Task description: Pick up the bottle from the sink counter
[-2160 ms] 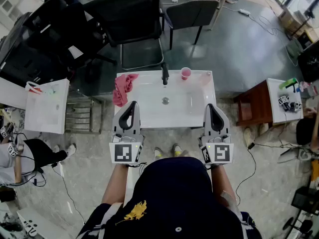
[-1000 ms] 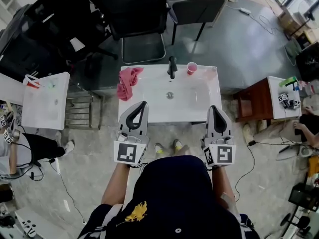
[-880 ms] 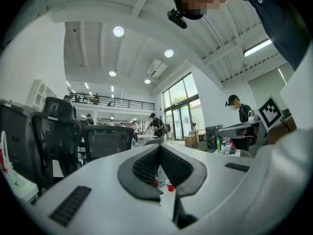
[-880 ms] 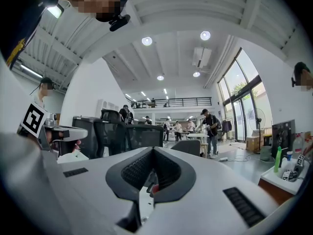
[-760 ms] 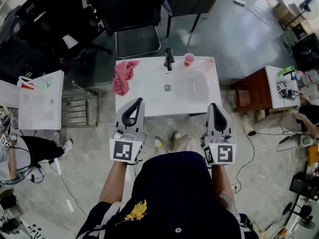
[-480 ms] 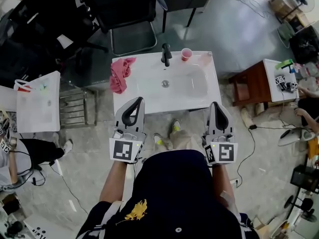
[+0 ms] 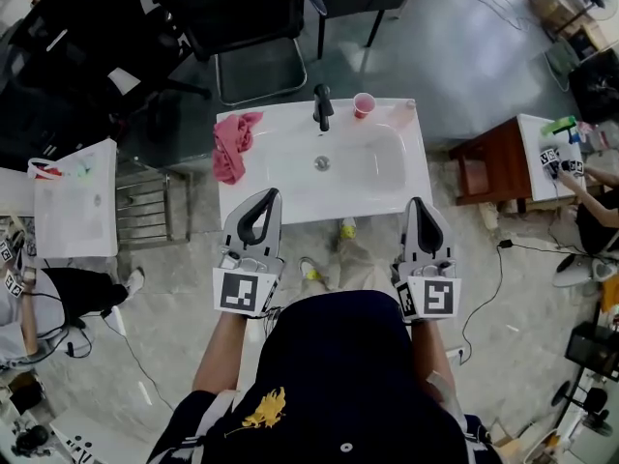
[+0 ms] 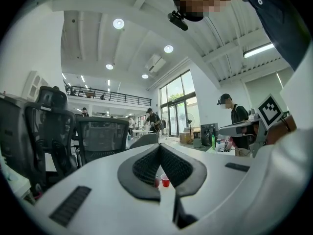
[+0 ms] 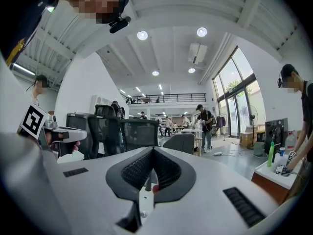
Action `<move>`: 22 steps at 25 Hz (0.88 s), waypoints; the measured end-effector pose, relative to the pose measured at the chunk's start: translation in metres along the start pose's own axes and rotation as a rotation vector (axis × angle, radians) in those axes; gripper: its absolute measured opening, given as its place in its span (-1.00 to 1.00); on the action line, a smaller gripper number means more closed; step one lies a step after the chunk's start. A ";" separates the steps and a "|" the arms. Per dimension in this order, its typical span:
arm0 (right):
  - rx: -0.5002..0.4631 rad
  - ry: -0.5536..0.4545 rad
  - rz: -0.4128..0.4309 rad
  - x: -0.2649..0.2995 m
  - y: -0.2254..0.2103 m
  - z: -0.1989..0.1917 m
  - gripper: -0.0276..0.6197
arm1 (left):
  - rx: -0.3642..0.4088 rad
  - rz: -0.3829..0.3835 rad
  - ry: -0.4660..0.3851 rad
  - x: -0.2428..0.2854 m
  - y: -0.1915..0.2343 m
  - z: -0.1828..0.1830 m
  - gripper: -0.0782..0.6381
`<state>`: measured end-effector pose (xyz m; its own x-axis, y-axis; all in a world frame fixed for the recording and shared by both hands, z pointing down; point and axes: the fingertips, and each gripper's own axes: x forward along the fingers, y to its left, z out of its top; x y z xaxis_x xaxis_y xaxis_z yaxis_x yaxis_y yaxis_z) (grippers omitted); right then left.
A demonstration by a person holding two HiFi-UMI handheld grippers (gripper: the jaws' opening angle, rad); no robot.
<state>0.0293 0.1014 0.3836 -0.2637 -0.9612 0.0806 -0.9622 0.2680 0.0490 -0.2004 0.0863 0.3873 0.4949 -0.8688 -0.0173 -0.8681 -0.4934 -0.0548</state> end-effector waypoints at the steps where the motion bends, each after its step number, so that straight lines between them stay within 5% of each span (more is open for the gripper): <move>1: -0.001 -0.003 0.003 0.004 -0.004 0.000 -0.84 | 0.004 0.003 0.001 0.005 0.000 0.000 -0.74; 4: -0.003 -0.017 0.011 0.019 -0.018 0.004 -0.84 | -0.039 0.017 -0.008 0.027 -0.005 0.013 -0.74; 22: -0.007 -0.058 0.046 0.083 -0.087 0.017 -0.84 | -0.006 -0.006 -0.030 0.125 -0.034 0.026 -0.74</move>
<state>0.0905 -0.0025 0.3692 -0.3113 -0.9500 0.0254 -0.9485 0.3122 0.0538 -0.1081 -0.0040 0.3608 0.5010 -0.8642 -0.0468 -0.8653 -0.4989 -0.0492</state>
